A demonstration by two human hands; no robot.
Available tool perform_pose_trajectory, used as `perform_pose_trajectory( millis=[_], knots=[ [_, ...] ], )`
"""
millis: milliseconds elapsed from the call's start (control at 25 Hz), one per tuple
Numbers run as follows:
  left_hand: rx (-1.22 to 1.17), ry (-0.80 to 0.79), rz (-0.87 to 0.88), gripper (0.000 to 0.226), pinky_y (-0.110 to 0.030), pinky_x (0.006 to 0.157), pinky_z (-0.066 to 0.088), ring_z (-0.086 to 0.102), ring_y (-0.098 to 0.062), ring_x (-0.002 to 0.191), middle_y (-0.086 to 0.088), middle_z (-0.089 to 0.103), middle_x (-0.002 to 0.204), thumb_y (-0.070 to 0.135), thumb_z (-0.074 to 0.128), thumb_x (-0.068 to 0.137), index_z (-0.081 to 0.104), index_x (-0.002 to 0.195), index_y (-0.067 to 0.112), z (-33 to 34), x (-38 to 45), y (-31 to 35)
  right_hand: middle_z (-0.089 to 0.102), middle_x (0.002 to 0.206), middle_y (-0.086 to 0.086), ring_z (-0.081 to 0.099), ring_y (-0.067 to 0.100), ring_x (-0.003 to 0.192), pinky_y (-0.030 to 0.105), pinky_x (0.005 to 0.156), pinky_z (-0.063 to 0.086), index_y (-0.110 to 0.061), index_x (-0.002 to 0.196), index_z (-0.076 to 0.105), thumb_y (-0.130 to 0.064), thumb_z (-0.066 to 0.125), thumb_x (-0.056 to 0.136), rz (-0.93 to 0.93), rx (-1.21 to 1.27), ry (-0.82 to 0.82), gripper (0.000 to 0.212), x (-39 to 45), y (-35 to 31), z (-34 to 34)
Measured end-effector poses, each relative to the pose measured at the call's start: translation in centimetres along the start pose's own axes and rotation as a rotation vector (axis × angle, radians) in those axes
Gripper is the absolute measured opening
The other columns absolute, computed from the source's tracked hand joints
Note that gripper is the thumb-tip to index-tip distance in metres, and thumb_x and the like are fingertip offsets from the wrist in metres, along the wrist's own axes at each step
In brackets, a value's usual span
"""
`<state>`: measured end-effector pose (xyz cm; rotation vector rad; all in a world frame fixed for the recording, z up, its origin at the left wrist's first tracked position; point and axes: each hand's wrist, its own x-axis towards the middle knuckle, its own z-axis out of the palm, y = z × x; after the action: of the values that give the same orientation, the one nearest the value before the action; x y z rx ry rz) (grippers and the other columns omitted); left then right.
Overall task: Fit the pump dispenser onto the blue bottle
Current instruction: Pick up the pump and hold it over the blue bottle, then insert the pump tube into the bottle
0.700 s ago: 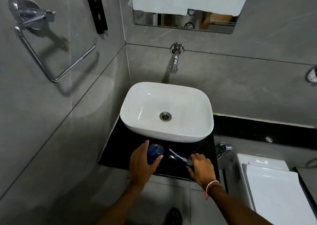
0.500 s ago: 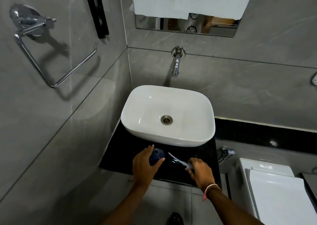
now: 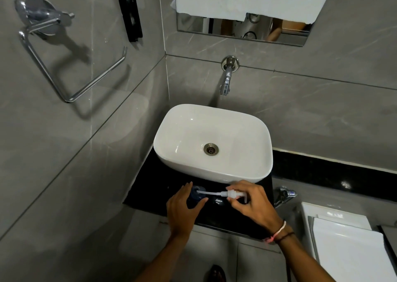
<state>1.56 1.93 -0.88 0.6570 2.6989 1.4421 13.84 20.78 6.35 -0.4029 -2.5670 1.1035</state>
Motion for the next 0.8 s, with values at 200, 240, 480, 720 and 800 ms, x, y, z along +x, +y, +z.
perform_pose_trajectory(
  millis=[200,240,480,720,800],
  knots=[
    [0.002,-0.011,0.002,0.07,-0.054,0.098,0.051,0.059,-0.023,0.124,-0.01,0.068,0.128,0.047,0.086,0.069,0.065,0.127,0.012,0.1,0.0,-0.3,0.072,0.106,-0.003,0.067,0.008,0.091,0.019,0.07,0.057,-0.017,0.109,0.076,-0.011,0.077,0.083,-0.052,-0.101,-0.113,0.026,2.2,-2.1,-0.9],
    [-0.007,-0.002,-0.003,0.07,-0.055,0.098,0.051,0.059,-0.023,0.124,-0.01,0.068,0.128,0.045,0.087,0.068,0.065,0.127,0.013,0.2,0.0,-0.4,0.072,0.106,-0.003,0.067,0.009,0.09,0.015,0.07,0.054,-0.018,0.112,0.074,-0.013,0.077,0.084,-0.068,-0.122,-0.124,0.029,2.8,-2.8,-1.1],
    [0.025,-0.009,-0.012,0.076,-0.056,0.097,0.051,0.062,-0.026,0.12,-0.011,0.067,0.128,0.045,0.089,0.064,0.064,0.127,0.011,0.7,0.1,-0.5,0.075,0.11,0.004,0.069,0.02,0.099,0.032,0.084,0.058,-0.019,0.125,0.062,-0.011,0.076,0.085,-0.157,-0.328,-0.344,0.043,7.3,-7.1,1.0],
    [0.019,-0.045,-0.011,0.078,-0.051,0.106,0.044,0.051,-0.021,0.132,-0.005,0.061,0.138,0.056,0.08,0.07,0.059,0.134,0.018,0.7,0.1,-0.9,0.071,0.116,0.019,0.066,0.037,0.105,0.044,0.085,0.056,-0.008,0.114,0.067,0.001,0.063,0.086,-0.138,-0.56,-0.526,0.03,8.8,-7.3,4.2],
    [0.007,-0.054,-0.006,0.076,-0.051,0.107,0.043,0.049,-0.019,0.134,-0.004,0.06,0.139,0.057,0.078,0.071,0.059,0.134,0.019,0.7,0.1,-1.1,0.07,0.115,0.018,0.065,0.035,0.106,0.044,0.084,0.056,-0.005,0.11,0.067,-0.002,0.063,0.087,-0.182,-0.547,-0.541,0.023,8.4,-7.0,4.9]
  ],
)
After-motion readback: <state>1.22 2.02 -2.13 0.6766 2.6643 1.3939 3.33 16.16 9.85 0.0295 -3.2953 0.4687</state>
